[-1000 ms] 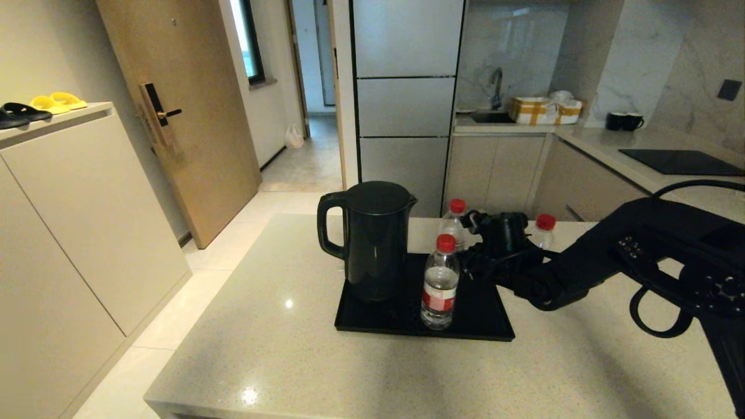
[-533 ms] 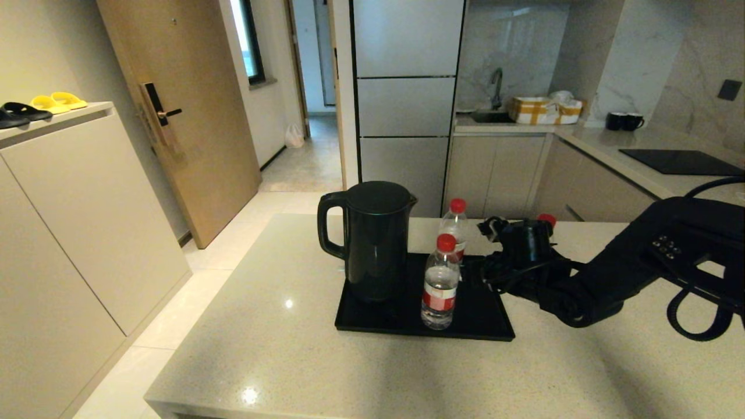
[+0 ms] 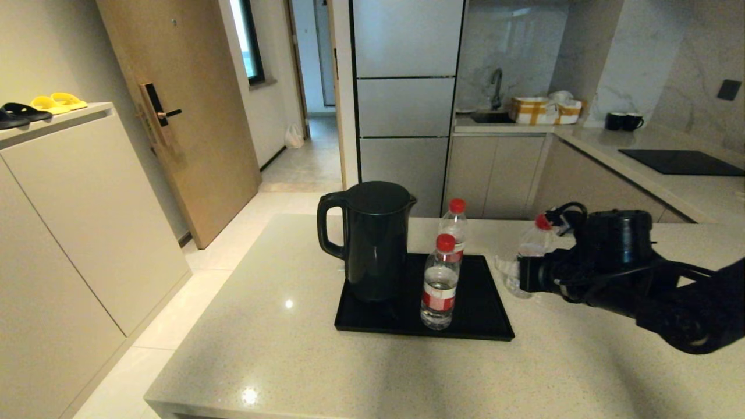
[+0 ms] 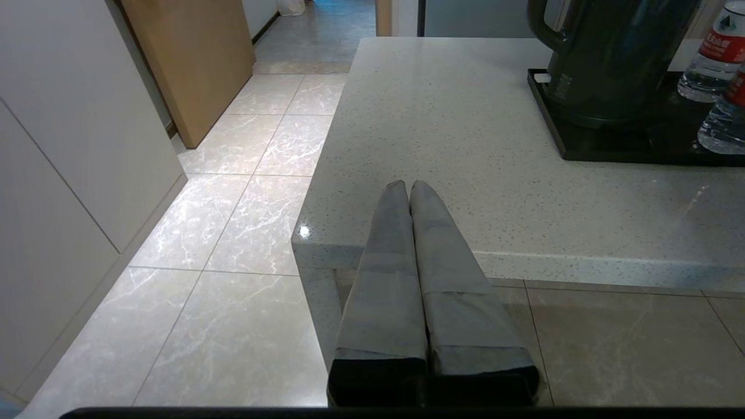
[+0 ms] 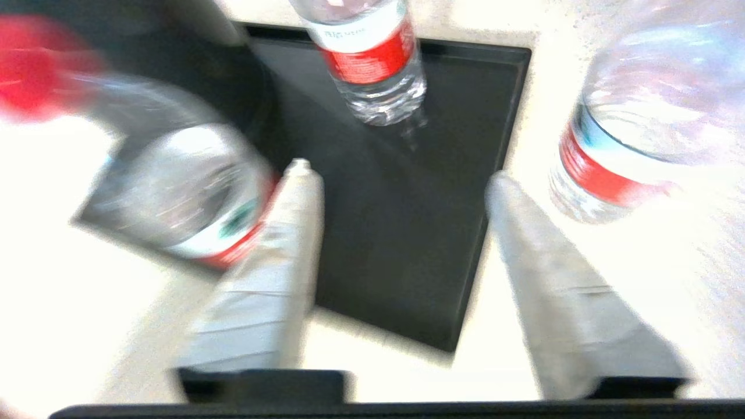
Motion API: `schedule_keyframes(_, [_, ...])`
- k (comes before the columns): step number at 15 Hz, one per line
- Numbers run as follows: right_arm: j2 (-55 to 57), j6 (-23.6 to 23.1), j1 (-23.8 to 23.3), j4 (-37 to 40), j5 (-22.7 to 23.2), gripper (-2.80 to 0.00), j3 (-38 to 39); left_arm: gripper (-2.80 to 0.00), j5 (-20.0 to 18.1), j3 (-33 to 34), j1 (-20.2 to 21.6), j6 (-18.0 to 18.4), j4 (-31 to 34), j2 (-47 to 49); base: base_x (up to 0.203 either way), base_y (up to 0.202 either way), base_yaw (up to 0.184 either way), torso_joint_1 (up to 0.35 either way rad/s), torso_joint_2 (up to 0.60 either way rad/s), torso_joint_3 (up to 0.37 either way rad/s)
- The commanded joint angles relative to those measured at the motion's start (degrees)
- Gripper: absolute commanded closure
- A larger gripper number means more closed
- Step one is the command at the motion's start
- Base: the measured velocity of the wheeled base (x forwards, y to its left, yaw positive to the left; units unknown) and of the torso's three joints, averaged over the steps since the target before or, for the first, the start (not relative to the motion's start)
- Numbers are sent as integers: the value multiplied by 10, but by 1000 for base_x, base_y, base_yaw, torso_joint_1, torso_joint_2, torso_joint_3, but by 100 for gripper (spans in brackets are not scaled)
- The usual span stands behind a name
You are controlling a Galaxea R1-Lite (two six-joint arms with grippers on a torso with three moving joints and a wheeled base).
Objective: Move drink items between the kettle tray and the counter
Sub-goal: Pick up the bottled water
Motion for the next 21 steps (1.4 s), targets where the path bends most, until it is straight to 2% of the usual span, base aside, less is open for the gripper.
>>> schedule_keyframes(1, [-173,0,-5,80,5,0,24,0,0,0,0,0,0,0,0,0,0,0,0,0])
schedule_keyframes(4, [-337,-10,-8,243,0,0,33,0,0,0,0,0,0,0,0,0,0,0,0,0])
schedule_keyframes(6, [-438,-14,-9,343,-28,0,37,0,0,0,0,-1,0,0,0,0,0,0,0,0])
schedule_keyframes(9, [-579,-16,-8,502,-113,0,22,0,0,0,0,0,0,-1,0,0,0,0,0,0])
schedule_keyframes(10, [-605,-13,-8,574,-139,0,-1,0,0,0,0,0,0,-1,0,0,0,0,0,0])
schedule_keyframes(11, [-613,-7,-8,611,-157,0,-29,0,0,0,0,0,0,-1,0,0,0,0,0,0])
schedule_keyframes(14, [-540,6,-8,630,-197,0,-42,0,0,0,0,0,0,-1,0,0,0,0,0,0])
schedule_keyframes(16, [-456,23,-8,612,-205,0,-39,0,0,0,0,0,0,0,0,0,0,0,0,0])
schedule_keyframes(19, [-317,38,-7,498,-211,0,-30,0,0,1,0,0,0,0,0,0,0,0,0,0])
schedule_keyframes(20, [-267,39,-6,442,-214,-280,-28,0,0,0,0,0,0,0,0,0,0,0,0,0])
schedule_keyframes(21, [-217,39,-5,388,-217,-280,-27,0,0,0,0,0,0,0,0,0,0,0,0,0])
